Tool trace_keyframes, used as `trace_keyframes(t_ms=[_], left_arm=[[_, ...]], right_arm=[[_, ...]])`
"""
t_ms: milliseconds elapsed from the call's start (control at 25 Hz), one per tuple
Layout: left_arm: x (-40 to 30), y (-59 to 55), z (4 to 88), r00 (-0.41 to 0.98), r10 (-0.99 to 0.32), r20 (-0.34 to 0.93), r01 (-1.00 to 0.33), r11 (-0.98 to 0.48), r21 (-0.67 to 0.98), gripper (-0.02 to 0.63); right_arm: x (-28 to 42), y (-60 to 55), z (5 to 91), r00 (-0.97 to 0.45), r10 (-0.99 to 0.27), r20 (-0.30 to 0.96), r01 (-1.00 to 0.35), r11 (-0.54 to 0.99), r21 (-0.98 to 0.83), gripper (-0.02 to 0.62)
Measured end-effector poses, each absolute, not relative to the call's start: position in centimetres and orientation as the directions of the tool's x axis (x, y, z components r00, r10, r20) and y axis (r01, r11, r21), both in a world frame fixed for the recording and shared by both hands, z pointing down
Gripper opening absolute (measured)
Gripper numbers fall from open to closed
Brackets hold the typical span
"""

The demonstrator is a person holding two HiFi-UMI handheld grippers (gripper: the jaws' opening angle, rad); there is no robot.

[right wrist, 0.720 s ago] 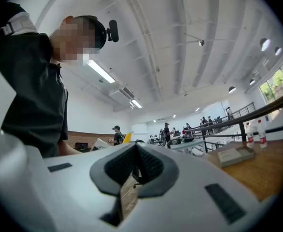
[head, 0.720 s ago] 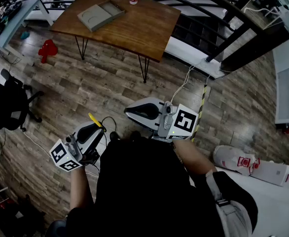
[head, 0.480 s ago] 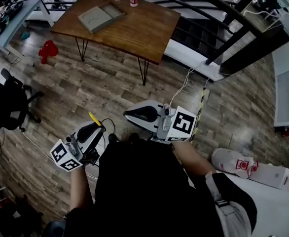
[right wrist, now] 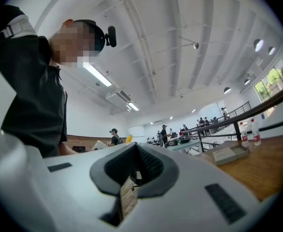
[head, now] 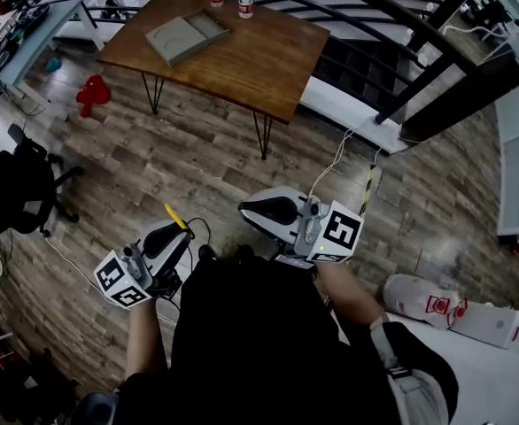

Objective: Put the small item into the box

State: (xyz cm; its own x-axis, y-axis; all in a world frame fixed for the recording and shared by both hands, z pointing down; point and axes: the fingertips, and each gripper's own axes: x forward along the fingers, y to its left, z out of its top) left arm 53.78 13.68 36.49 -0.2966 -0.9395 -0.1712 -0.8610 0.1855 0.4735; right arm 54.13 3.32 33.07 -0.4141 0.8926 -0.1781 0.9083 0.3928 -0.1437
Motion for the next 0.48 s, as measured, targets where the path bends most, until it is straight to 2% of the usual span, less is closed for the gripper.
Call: trace_keyframes(t_ms=[480], left_arm=[[50.9,12.6,38.6,-0.264,-0.955,-0.133,-0.827,0.153,0.542,0.078]], right_arm=[[50.3,-0.9,35.5,-0.543,0.821,-0.177,0.833,0.499,-0.241,0.011]])
